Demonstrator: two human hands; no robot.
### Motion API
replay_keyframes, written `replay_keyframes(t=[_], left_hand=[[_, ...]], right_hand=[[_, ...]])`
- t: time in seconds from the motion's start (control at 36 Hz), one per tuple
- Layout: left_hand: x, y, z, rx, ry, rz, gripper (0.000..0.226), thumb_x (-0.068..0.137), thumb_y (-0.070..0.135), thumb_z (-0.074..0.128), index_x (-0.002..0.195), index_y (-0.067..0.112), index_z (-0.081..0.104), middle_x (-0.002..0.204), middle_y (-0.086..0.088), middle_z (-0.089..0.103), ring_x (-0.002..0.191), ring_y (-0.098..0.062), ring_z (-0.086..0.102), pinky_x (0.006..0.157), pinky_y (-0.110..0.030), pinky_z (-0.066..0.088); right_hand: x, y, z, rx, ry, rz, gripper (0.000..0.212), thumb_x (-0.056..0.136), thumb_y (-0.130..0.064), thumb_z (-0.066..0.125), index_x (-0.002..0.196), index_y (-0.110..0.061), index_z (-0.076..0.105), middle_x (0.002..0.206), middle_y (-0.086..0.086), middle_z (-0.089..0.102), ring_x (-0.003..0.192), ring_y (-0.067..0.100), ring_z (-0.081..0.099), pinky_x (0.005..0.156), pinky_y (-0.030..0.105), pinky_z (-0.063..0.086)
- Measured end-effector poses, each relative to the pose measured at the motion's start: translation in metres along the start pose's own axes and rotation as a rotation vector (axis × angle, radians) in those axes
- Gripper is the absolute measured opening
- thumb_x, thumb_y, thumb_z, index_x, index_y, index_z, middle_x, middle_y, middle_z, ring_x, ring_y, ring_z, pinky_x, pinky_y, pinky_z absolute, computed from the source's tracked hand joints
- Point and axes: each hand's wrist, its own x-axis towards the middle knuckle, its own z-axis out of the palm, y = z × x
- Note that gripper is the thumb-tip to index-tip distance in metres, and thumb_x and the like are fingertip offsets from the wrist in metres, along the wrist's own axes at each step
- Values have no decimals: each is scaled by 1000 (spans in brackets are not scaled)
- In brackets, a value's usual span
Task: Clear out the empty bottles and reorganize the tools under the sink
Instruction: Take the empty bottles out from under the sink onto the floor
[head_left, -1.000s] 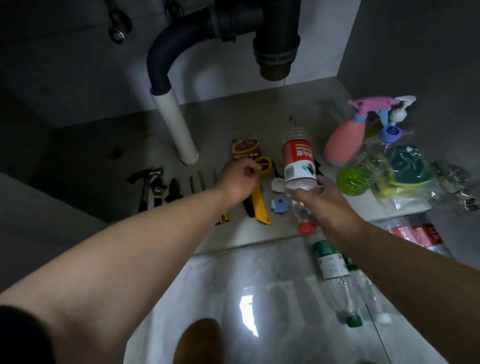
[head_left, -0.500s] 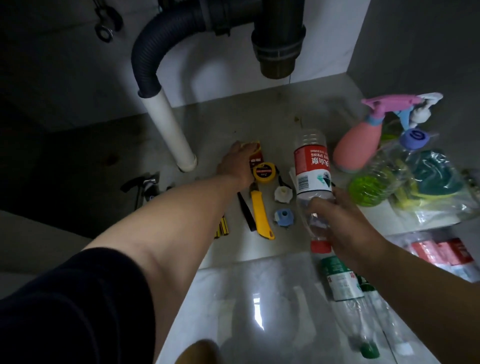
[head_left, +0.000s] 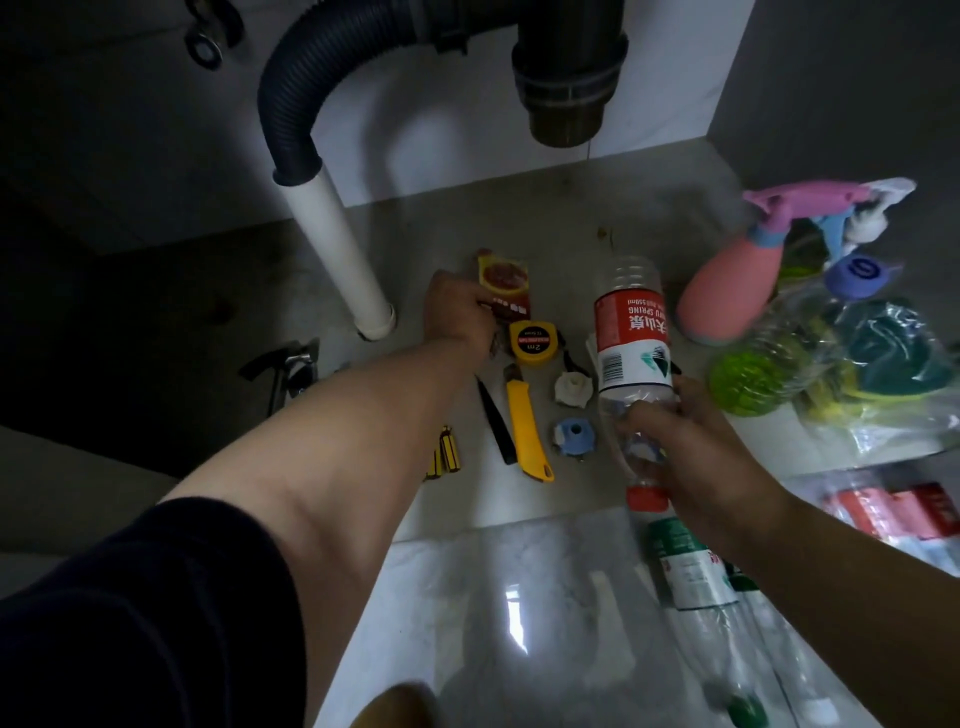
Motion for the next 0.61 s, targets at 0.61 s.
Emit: replay_keyframes(t=[0.61], left_hand=[[-119,40,-105,-720,-334,-148,20,98,-4,55,101,11,67,106,-12,71,97,-23,69,77,-32,62]], right_hand=[[-104,-31,-58,-838,-425,365,52,74,-17,80,120,-17,57,103,4,70,88,13,65,77,31,49]])
